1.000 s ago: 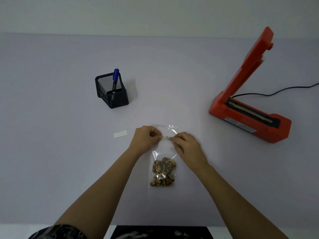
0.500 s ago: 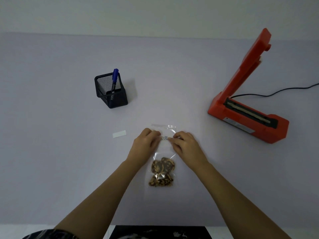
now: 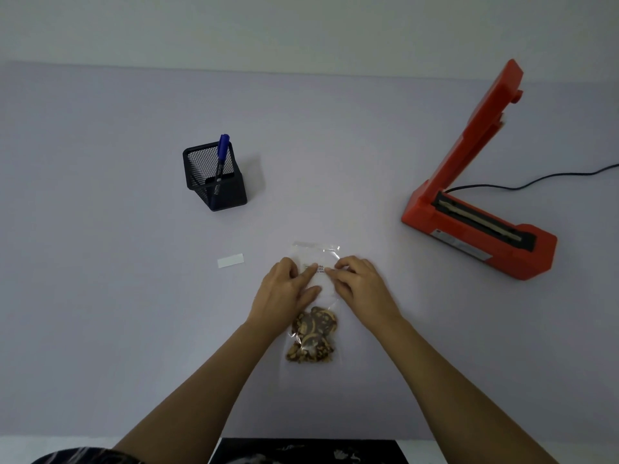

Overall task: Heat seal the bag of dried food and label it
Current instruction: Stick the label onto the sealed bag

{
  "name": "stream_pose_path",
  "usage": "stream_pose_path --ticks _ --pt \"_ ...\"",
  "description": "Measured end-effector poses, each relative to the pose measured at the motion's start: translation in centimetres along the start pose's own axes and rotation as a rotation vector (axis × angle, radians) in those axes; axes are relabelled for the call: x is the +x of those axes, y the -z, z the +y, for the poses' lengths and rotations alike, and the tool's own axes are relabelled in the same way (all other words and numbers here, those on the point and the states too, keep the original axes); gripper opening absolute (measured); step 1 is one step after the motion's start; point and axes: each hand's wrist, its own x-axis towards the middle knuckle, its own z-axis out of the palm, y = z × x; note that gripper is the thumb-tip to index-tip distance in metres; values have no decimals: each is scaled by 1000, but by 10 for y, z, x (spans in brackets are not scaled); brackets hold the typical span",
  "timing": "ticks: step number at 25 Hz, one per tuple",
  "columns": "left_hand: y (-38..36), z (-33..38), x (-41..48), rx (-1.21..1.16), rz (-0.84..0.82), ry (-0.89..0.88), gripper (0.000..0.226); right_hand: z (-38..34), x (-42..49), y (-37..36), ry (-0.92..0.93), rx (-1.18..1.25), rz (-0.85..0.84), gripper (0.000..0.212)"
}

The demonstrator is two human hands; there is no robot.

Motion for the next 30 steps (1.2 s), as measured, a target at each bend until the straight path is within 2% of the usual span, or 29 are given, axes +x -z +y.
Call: stream_pose_path --ticks 8,10,13,16,25,28,30 --pt "5 5 -10 166 14 245 62 0 -2 -4 -7 -13 71 17" --pt "4 7 -12 166 21 259 63 -4 -3 -3 -17 -14 31 20" --pt "4 8 -11 199 28 242 63 -6 -6 -6 -53 -89 -119 48" --pt "4 6 -12 225 40 234 63 -4 -6 -11 23 -273 -114 70" --pt "4 6 -12 228 37 254 58 -8 -8 -21 -1 -257 72 61" --pt "4 6 -13 222 62 246 59 -5 -9 -18 -1 -141 56 60" --pt "3 3 -13 204 89 220 60 -2 -10 -12 17 -72 4 51"
